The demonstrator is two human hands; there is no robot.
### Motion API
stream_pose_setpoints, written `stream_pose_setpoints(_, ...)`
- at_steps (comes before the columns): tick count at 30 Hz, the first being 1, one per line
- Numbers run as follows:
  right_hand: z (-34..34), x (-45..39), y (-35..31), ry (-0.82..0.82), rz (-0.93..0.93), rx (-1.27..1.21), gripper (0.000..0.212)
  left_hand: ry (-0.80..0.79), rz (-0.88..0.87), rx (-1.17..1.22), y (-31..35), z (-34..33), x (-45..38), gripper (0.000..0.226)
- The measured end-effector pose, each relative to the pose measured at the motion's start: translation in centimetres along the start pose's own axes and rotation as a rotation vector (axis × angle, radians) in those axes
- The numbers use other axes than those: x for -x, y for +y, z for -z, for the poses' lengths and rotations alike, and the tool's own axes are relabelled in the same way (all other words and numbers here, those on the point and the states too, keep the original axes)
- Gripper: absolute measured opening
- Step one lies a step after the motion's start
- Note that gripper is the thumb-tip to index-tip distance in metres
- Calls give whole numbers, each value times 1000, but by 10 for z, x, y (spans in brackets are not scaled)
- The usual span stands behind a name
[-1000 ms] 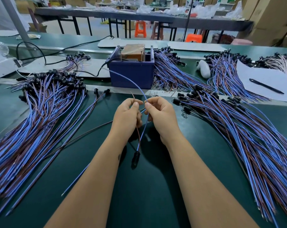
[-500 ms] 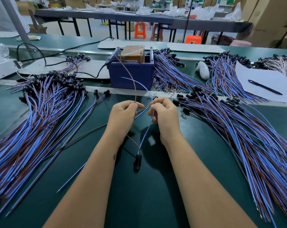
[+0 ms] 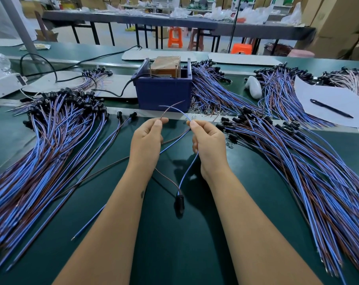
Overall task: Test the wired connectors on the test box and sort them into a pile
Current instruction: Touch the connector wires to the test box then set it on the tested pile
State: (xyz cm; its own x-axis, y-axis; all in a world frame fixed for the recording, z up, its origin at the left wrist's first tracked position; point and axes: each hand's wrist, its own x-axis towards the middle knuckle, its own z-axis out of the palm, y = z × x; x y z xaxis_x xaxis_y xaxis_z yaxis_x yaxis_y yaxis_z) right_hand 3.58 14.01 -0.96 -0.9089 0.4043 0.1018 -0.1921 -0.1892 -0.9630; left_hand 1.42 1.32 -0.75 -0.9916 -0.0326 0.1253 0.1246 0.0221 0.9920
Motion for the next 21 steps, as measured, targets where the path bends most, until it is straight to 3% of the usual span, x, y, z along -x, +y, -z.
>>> stream_pose_setpoints(10,3,0,-3,37,-3,-68,16,129,-85,48,1,8,-2,24)
stream_pose_setpoints(21,4,-1,-5,71,-31,-151,18,169,19,29,-7,15,-12,21)
